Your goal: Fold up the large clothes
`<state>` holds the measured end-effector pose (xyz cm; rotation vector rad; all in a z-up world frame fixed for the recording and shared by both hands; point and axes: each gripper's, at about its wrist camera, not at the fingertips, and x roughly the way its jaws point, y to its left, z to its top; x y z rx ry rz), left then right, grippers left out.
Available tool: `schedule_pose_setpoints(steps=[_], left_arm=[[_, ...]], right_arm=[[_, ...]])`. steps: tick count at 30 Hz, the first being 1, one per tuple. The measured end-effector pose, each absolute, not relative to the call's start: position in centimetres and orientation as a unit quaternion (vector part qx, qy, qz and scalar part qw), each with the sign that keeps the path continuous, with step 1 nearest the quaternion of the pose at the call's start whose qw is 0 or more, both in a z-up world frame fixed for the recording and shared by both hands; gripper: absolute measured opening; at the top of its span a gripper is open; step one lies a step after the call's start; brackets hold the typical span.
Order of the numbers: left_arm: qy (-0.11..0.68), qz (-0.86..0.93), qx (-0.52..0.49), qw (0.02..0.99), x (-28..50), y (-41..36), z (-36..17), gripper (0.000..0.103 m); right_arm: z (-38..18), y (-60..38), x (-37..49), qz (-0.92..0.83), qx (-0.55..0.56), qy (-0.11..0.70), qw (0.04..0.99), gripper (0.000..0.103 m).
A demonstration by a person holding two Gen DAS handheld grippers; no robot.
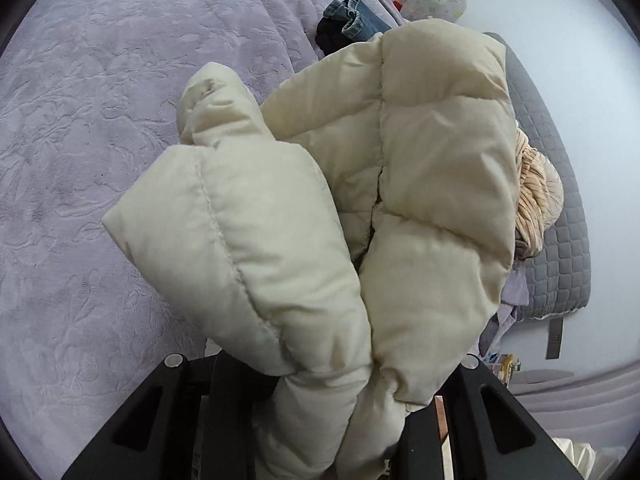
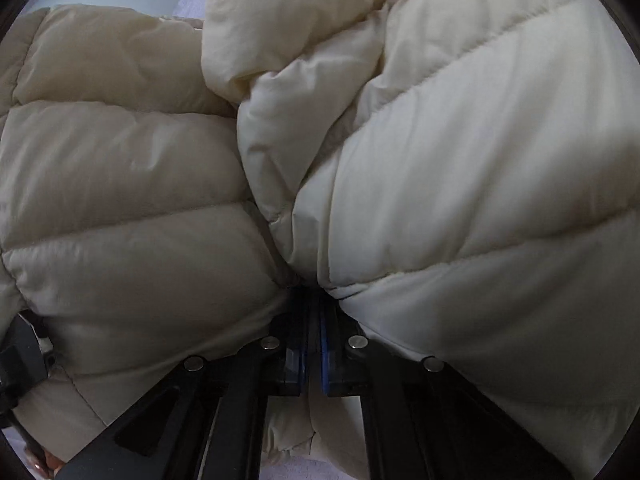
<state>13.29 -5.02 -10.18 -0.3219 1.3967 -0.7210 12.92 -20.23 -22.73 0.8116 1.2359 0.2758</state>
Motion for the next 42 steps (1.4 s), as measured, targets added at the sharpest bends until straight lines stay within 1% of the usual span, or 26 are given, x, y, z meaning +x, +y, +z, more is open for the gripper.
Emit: schedule_pose_setpoints(steps=[3, 4, 7, 11, 13, 15, 18, 21, 26, 30, 32, 34, 35, 36, 37, 38, 39, 41, 42], left_arm=[[0.625, -0.306, -0.155, 0.702, 13.5, -5.1, -10.2, 0.027], [0.624, -0.299, -0.155, 0.705, 13.7, -4.8, -10.0, 0.027], [0.626, -0.280, -0.152, 0.711, 14.0, -3.4, -10.0, 0.027], [0.631, -0.261, -0.153, 0.714, 14.4, -3.1, -9.8, 0.027], [0.633, -0.254, -0.151, 0.716, 14.5, -3.1, -9.6, 0.027], [0.634, -0.248, -0.146, 0.717, 14.4, -3.1, -9.4, 0.027], [0.643, -0.237, -0.146, 0.714, 14.0, -4.0, -8.4, 0.027], [0.639, -0.245, -0.130, 0.717, 13.2, -7.0, -6.0, 0.027], [0.634, -0.281, -0.068, 0.717, 10.9, -14.7, -2.6, 0.027], [0.636, -0.315, -0.024, 0.704, 9.0, -20.7, -2.9, 0.028], [0.638, -0.333, -0.007, 0.694, 8.6, -23.2, -3.8, 0.028], [0.641, -0.348, -0.003, 0.684, 8.6, -25.5, -5.2, 0.031], [0.642, -0.356, -0.003, 0.679, 8.8, -26.2, -6.0, 0.039], [0.639, -0.365, -0.003, 0.677, 8.8, -26.6, -6.8, 0.052], [0.635, -0.373, -0.005, 0.677, 8.7, -27.3, -7.3, 0.058], [0.629, -0.383, -0.008, 0.676, 8.4, -27.7, -7.7, 0.067], [0.624, -0.393, -0.009, 0.675, 8.0, -28.0, -8.1, 0.073], [0.615, -0.416, -0.017, 0.670, 7.6, -28.2, -8.8, 0.081], [0.612, -0.423, -0.021, 0.667, 7.4, -28.2, -9.0, 0.081]], right_arm=[[-22.4, -21.0, 12.8, 0.129, 0.380, 0.572, 0.715, 0.003], [-21.7, -21.2, 12.7, 0.132, 0.377, 0.578, 0.712, 0.005], [-18.1, -22.7, 11.4, 0.139, 0.355, 0.581, 0.720, 0.007], [-12.0, -27.7, 7.2, 0.112, 0.301, 0.540, 0.778, 0.007], [-11.1, -30.6, 4.9, 0.072, 0.267, 0.527, 0.804, 0.007], [-12.3, -33.2, 3.6, 0.053, 0.267, 0.534, 0.800, 0.007], [-17.4, -35.8, 3.4, 0.052, 0.302, 0.552, 0.775, 0.007], [-20.8, -36.1, 3.4, 0.059, 0.334, 0.552, 0.761, 0.004], [-22.0, -36.2, 3.6, 0.073, 0.350, 0.541, 0.761, 0.004], [-22.6, -37.2, 3.6, 0.093, 0.367, 0.536, 0.754, 0.004], [-22.8, -38.2, 3.5, 0.102, 0.376, 0.532, 0.752, 0.004], [-23.1, -39.3, 3.3, 0.110, 0.388, 0.528, 0.748, 0.004], [-23.3, -39.6, 3.3, 0.114, 0.394, 0.525, 0.746, 0.004], [-23.4, -40.0, 3.3, 0.118, 0.400, 0.522, 0.744, 0.004], [-23.6, -40.4, 3.3, 0.123, 0.405, 0.520, 0.741, 0.004], [-23.7, -40.7, 3.3, 0.128, 0.409, 0.519, 0.739, 0.004], [-23.8, -41.0, 3.3, 0.133, 0.412, 0.519, 0.738, 0.004], [-24.0, -41.8, 3.1, 0.142, 0.419, 0.519, 0.731, 0.004], [-24.8, -42.7, 3.9, 0.145, 0.425, 0.520, 0.726, 0.004]])
